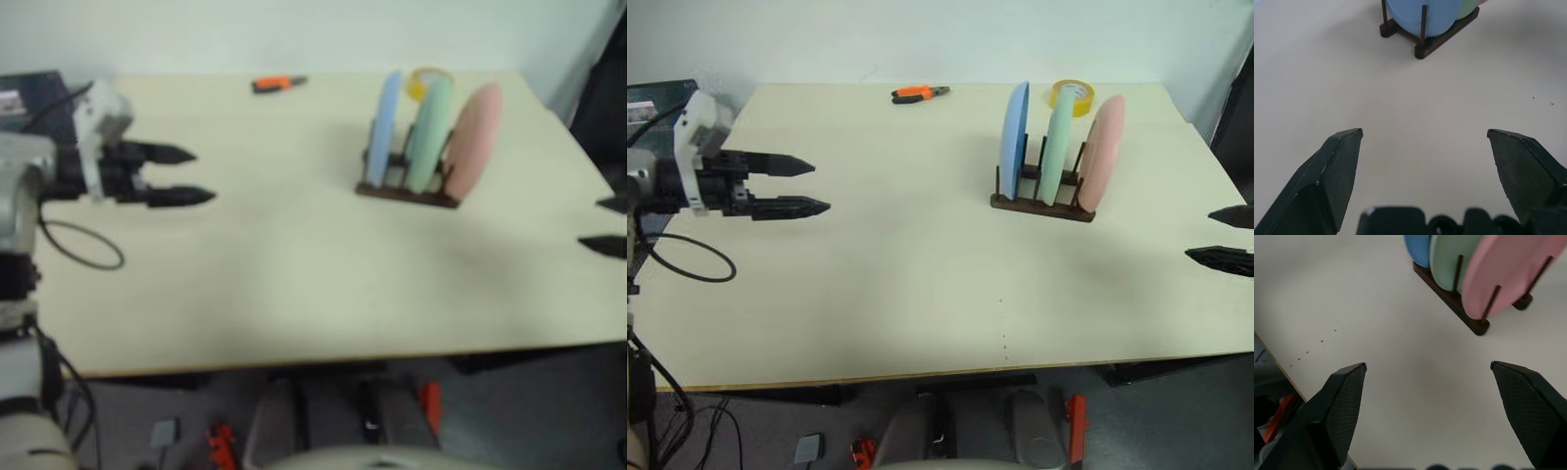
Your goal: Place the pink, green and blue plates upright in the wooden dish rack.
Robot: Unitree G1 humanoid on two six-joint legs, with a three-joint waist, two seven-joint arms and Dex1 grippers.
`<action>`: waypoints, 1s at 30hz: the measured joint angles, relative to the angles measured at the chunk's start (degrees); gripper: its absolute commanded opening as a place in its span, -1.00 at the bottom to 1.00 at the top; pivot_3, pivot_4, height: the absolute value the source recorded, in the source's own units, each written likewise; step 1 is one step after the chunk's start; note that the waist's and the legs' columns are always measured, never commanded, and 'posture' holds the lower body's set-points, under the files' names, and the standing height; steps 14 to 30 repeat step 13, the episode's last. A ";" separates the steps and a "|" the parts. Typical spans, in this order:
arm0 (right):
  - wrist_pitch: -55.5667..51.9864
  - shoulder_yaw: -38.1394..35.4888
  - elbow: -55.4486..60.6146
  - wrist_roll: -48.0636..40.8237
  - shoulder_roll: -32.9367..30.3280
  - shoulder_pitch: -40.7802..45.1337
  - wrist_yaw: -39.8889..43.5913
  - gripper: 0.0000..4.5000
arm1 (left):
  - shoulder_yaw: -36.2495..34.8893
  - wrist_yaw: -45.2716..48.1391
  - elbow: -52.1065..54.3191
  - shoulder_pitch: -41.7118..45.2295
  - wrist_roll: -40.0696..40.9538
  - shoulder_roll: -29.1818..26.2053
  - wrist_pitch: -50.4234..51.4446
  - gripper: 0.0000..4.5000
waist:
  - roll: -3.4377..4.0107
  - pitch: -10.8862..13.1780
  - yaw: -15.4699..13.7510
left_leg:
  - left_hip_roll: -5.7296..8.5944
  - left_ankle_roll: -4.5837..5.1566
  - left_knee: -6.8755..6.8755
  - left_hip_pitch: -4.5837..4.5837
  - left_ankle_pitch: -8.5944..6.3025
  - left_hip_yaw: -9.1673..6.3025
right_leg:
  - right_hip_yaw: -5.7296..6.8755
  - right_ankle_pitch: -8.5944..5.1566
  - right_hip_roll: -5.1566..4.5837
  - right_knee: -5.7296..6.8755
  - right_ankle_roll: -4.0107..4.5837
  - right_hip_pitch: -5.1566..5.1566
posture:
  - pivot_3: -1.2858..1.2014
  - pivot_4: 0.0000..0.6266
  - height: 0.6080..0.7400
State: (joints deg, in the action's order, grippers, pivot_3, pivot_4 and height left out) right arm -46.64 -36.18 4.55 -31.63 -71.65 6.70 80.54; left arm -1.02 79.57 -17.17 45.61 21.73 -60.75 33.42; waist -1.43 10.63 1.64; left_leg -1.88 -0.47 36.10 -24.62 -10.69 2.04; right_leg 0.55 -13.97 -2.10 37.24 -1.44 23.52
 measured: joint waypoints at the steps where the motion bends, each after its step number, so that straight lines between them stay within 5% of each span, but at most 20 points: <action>1: -0.29 0.02 1.02 -0.89 0.34 0.09 -0.63 0.98 | -0.51 0.00 0.44 -0.36 0.25 -0.25 0.49 1.00 | -0.01 0.00 -0.07 | 0.00 0.00 0.00 -0.05 0.00 -0.02 | 0.02 -0.01 0.00 -0.02 -0.04 0.00 | 0.03 -0.52 1.00; 30: -3.59 0.01 8.73 -6.15 3.54 -0.75 -6.69 0.98 | -0.76 0.82 2.45 -1.72 0.82 -1.60 2.25 1.00 | -0.01 0.00 -0.35 | 0.04 0.00 0.02 -0.10 0.00 -0.06 | 0.03 -0.04 -0.02 -0.03 -0.09 0.00 | 0.03 -0.52 1.00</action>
